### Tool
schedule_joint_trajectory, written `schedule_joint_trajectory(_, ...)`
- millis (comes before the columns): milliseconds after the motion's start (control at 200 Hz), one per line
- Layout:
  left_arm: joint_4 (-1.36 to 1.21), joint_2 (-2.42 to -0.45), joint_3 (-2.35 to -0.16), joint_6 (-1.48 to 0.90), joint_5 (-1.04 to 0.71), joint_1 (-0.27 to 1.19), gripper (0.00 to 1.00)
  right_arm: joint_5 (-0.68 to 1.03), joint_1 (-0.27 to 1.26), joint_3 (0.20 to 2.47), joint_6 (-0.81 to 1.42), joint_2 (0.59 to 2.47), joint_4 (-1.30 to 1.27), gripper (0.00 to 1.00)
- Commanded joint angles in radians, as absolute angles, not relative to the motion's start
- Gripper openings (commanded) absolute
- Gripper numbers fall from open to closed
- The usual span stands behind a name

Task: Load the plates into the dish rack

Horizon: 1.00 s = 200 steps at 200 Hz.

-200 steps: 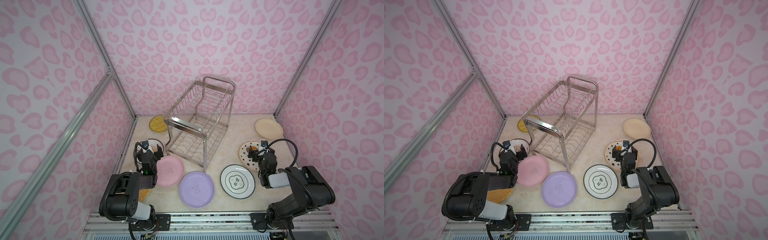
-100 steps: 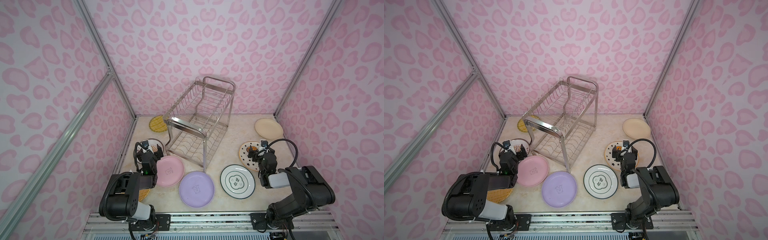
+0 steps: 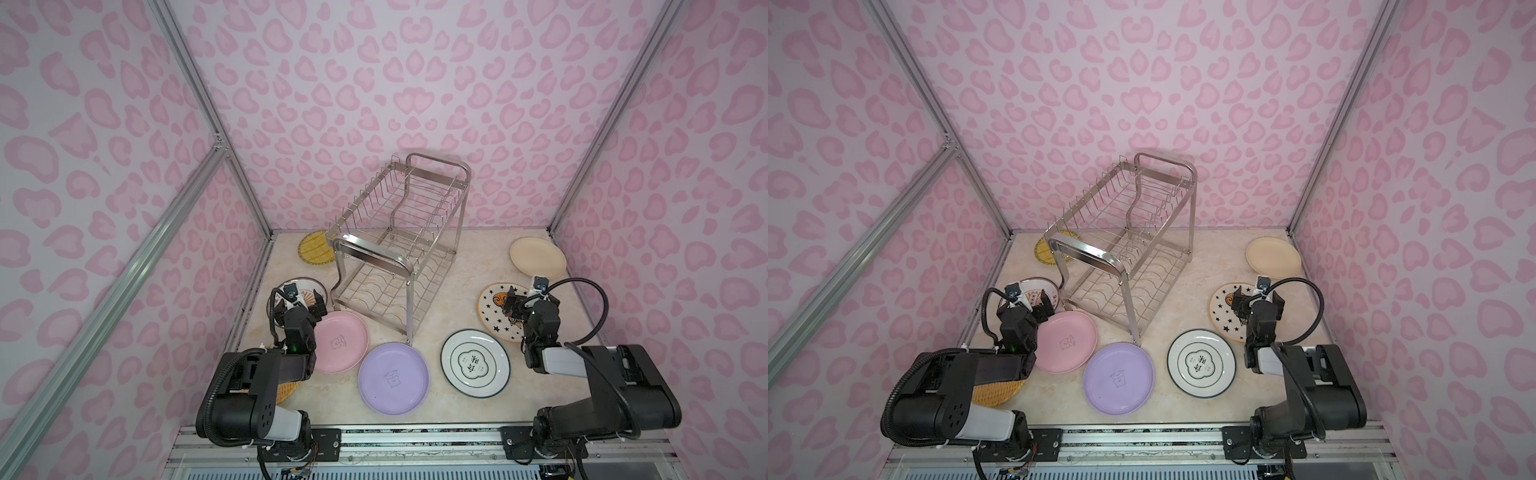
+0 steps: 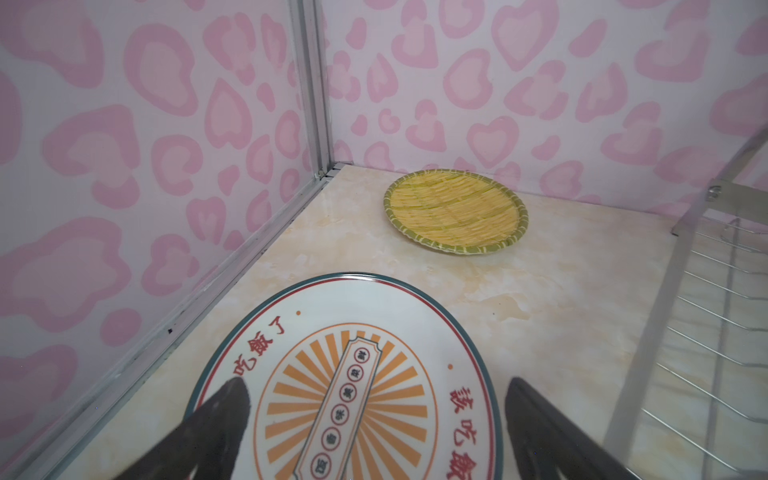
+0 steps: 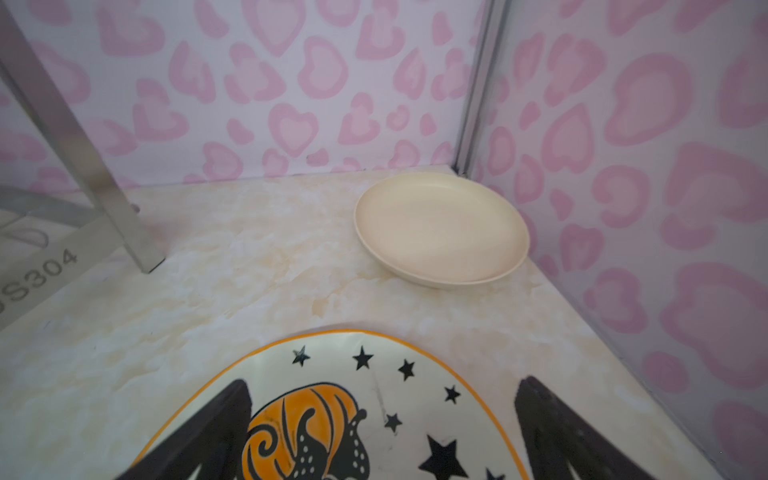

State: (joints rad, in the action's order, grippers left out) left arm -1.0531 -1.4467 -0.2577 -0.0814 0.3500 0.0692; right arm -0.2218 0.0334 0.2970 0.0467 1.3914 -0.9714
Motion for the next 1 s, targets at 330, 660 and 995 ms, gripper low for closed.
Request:
schedule_joint_trajectory(330,-0.119,-1.169,-0.718,-0.427,0.672,0.066,0.97,-0.252,0.044,0.386,0.501,0.998,-0.478,1.00)
schedule_joint_trajectory(660,0.227,-0.635,-0.557,-0.677,0.153,0.094,0.97,0.146,-0.082,0.407,0.765,0.970,-0.493,1.00)
schedule_joint_trajectory(995,0.329,-0.408,-0.484,-0.560,-0.034,0.363,0.97,-0.059,0.161,0.435,0.604,1.210,-0.735,1.00)
